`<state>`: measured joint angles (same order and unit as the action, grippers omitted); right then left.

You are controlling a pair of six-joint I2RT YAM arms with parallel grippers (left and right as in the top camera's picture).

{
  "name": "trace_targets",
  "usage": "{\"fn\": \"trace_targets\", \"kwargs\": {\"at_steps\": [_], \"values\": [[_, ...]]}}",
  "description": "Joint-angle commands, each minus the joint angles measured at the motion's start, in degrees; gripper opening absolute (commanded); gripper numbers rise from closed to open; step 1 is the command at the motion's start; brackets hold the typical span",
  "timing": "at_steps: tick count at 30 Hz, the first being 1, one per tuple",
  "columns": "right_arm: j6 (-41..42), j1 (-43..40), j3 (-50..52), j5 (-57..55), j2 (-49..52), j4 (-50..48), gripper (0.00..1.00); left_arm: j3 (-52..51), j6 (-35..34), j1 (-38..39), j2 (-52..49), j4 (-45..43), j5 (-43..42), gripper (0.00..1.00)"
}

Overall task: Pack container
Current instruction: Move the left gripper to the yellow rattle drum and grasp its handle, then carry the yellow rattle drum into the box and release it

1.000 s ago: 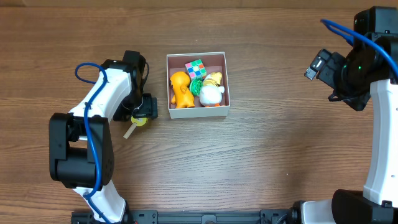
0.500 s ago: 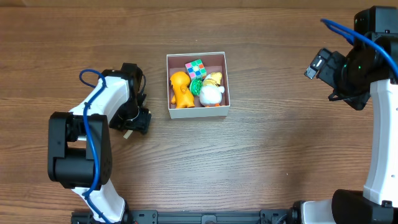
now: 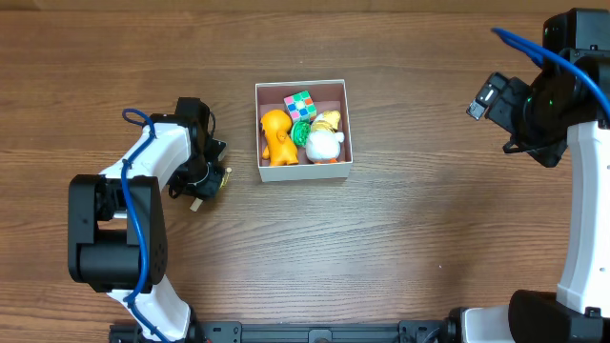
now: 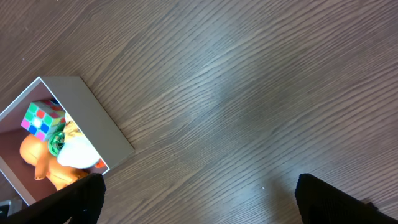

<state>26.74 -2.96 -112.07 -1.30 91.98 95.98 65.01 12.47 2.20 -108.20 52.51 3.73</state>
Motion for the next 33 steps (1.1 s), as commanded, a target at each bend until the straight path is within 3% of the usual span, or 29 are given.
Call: {"fn": "trace_targets", "kwargs": {"at_steps": [1, 6, 11, 15, 22, 27, 30, 33], "values": [[-0.13, -0.22, -0.7, -0.11, -1.66, -0.57, 1.0, -1.2, 0.9, -0.31, -0.76, -0.37, 0.22, 0.21], [-0.13, -0.22, -0.7, -0.11, -1.66, -0.72, 1.0, -1.2, 0.85, -0.31, -0.76, 0.13, -4.02, 0.04], [-0.13, -0.22, -0.7, -0.09, -1.64, -0.72, 1.0, -0.09, -0.33, -0.31, -0.76, 1.4, -4.2, 0.04], [-0.13, -0.22, -0.7, -0.09, -1.66, -0.68, 1.0, 4.87, -5.92, -0.31, -0.74, 4.17, -4.76, 0.04], [-0.13, -0.22, -0.7, -0.09, -1.66, -0.72, 1.0, 23.08, -9.49, 0.96, -0.74, 16.48, -8.28, 0.04], [-0.11, -0.22, -0.7, -0.09, -1.64, -0.72, 1.0, 39.71, -10.69, 6.08, -0.74, 25.11, -8.5, 0.04], [-0.11, -0.22, -0.7, -0.09, -1.66, -0.74, 1.0, 45.77, -13.33, 10.69, -0.74, 26.01, -8.46, 0.04], [-0.13, -0.22, -0.7, -0.11, -1.66, -0.72, 1.0, 47.19, -20.7, 17.27, -0.87, 22.08, -7.65, 0.04]]}}
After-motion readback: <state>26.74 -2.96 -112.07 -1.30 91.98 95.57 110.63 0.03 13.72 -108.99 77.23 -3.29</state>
